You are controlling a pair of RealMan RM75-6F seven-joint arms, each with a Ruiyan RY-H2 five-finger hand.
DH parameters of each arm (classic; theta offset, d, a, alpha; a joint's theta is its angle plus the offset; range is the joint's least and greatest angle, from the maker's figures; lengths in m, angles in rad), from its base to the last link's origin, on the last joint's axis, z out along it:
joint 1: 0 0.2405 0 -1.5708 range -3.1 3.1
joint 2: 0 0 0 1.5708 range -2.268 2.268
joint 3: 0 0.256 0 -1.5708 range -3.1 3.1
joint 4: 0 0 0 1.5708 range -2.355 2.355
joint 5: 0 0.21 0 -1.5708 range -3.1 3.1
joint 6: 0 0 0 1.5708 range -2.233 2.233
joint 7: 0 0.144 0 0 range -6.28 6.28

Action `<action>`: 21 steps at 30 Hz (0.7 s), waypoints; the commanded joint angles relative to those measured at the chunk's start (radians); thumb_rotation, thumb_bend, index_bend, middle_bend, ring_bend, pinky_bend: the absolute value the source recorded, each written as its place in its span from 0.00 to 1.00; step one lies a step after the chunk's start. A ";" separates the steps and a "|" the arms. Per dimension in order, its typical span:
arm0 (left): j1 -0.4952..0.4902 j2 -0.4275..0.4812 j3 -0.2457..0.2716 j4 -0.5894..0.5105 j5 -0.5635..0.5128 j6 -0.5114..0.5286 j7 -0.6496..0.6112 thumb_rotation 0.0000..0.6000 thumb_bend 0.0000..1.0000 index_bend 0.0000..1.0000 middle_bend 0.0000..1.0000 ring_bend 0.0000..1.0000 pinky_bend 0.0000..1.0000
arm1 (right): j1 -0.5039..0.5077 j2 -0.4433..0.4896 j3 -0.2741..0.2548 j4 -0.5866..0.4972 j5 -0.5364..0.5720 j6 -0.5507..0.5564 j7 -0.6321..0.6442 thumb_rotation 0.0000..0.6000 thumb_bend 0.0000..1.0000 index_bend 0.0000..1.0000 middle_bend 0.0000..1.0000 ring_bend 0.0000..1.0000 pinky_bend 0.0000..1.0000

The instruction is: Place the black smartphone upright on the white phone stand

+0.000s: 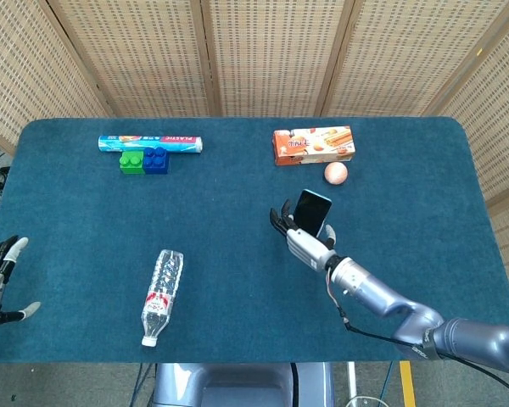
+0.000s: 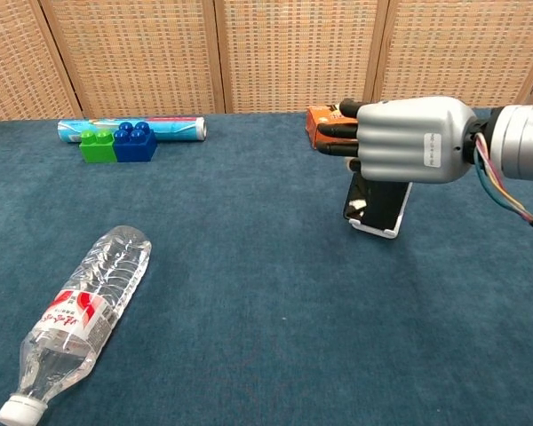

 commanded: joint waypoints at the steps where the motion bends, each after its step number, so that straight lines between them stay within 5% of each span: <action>1: -0.001 0.000 0.000 -0.003 -0.001 -0.002 0.004 1.00 0.01 0.00 0.00 0.00 0.00 | -0.008 -0.002 -0.008 0.014 0.001 0.009 0.009 1.00 0.62 0.24 0.04 0.04 0.20; 14: -0.003 -0.005 0.003 -0.002 -0.003 -0.005 0.016 1.00 0.01 0.00 0.00 0.00 0.00 | -0.033 0.013 -0.022 0.016 -0.036 0.055 0.068 1.00 0.62 0.24 0.04 0.04 0.20; 21: 0.000 0.000 0.004 -0.002 0.005 0.002 0.003 1.00 0.01 0.00 0.00 0.00 0.00 | -0.106 0.104 0.006 -0.094 -0.066 0.206 0.219 1.00 0.62 0.24 0.04 0.04 0.20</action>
